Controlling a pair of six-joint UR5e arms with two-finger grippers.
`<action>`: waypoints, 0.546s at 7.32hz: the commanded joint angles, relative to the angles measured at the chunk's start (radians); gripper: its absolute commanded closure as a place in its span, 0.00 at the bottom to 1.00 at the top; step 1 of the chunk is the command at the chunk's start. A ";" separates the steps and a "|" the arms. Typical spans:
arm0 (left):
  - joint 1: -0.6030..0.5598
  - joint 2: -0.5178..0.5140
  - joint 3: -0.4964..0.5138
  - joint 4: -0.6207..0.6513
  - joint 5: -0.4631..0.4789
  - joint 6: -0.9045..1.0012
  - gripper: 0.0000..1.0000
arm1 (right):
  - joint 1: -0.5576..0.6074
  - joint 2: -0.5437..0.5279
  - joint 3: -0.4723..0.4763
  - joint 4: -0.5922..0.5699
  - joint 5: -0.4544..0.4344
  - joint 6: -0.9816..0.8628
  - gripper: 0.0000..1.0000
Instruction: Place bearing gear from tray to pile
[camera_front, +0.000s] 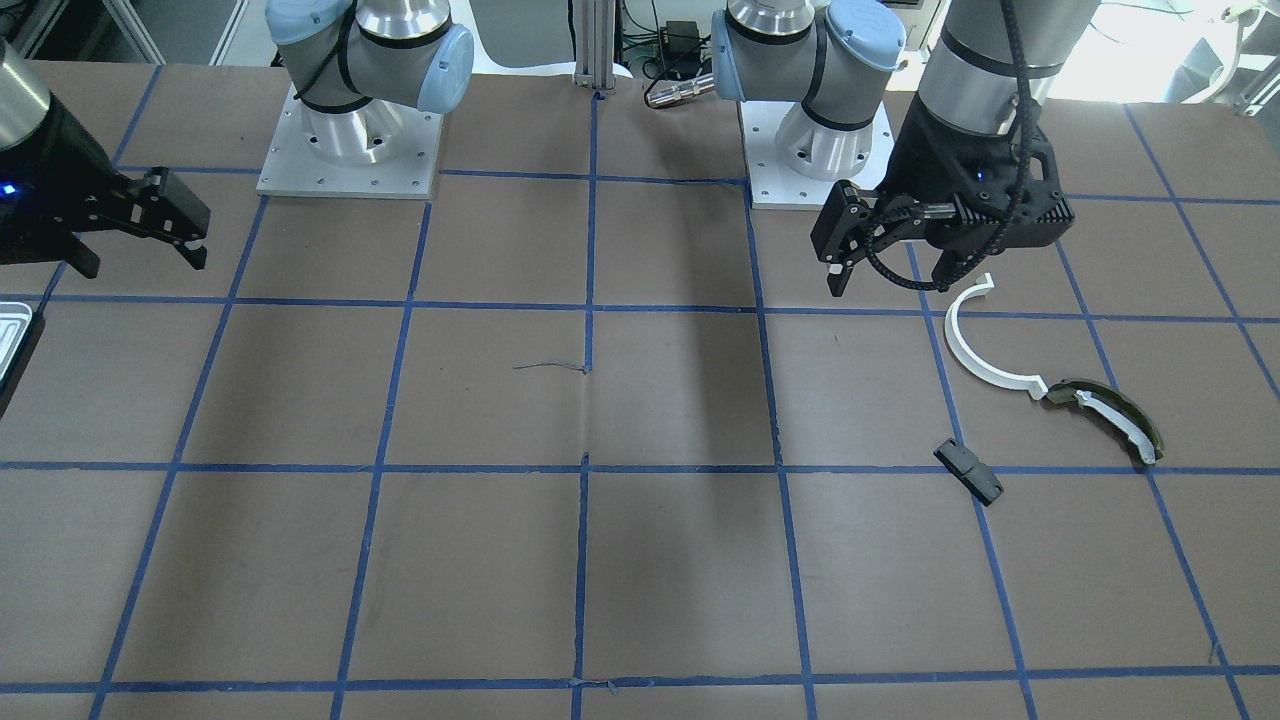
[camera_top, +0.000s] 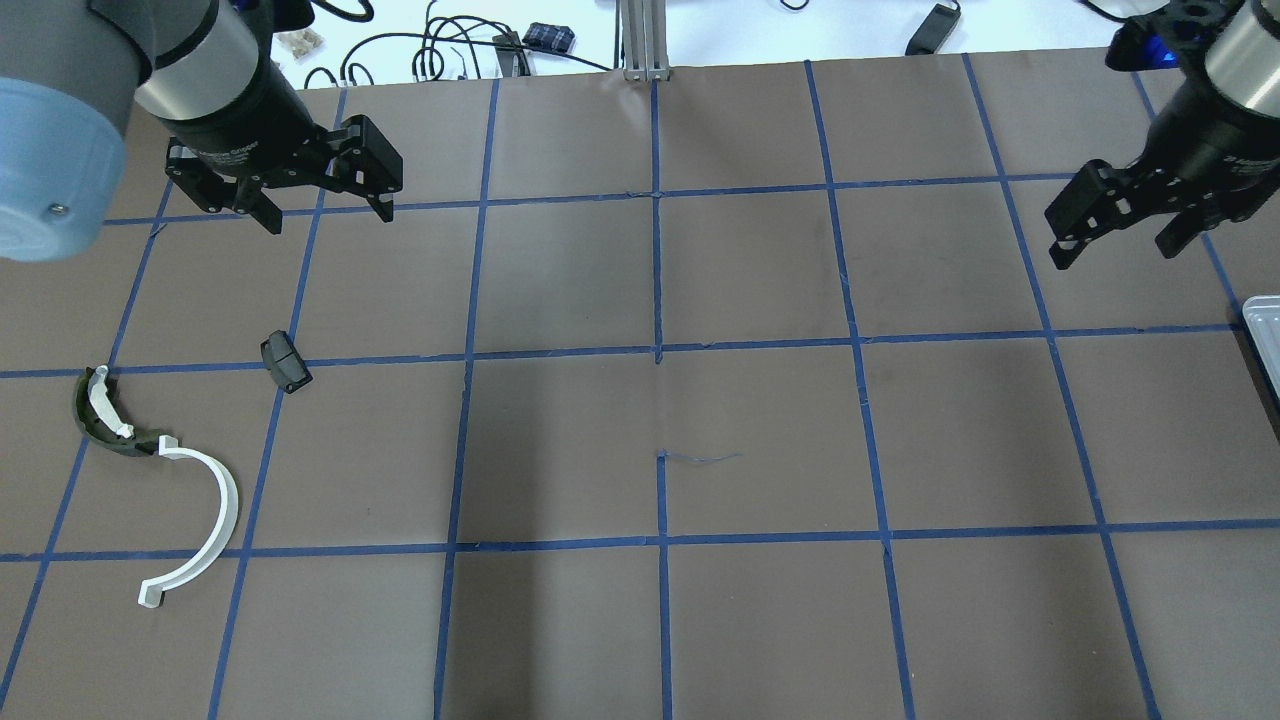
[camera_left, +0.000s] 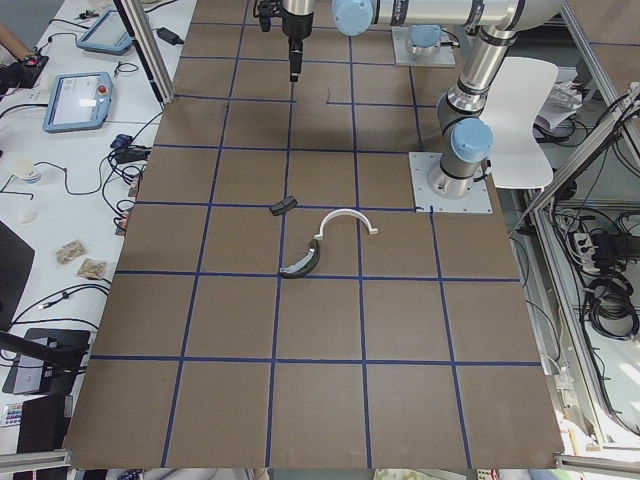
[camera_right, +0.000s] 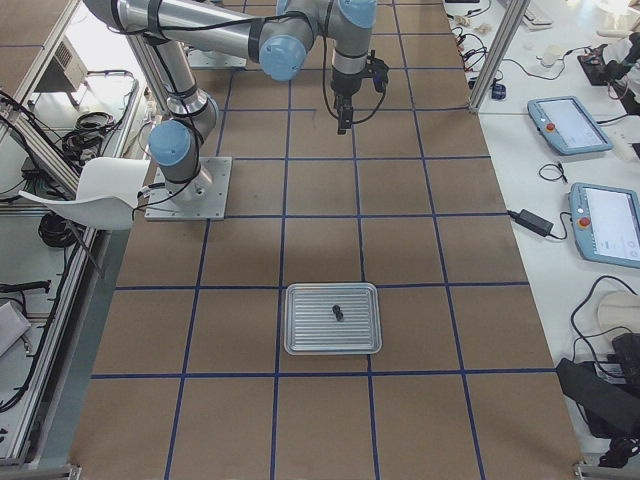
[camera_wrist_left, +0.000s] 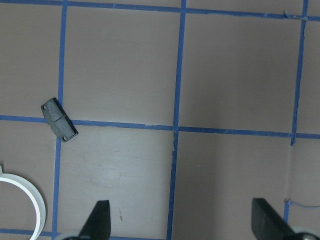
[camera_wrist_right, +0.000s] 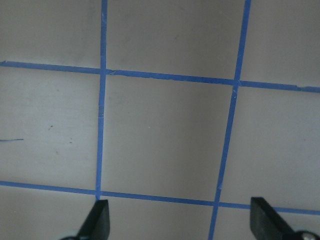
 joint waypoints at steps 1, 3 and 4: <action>-0.001 0.000 -0.003 -0.002 0.000 0.001 0.00 | -0.116 0.032 0.001 -0.015 0.002 -0.328 0.00; -0.003 0.003 -0.001 -0.003 0.002 0.001 0.00 | -0.244 0.086 0.001 -0.047 0.005 -0.665 0.00; -0.001 0.003 0.000 -0.005 0.002 0.001 0.00 | -0.308 0.115 0.002 -0.101 0.002 -0.818 0.00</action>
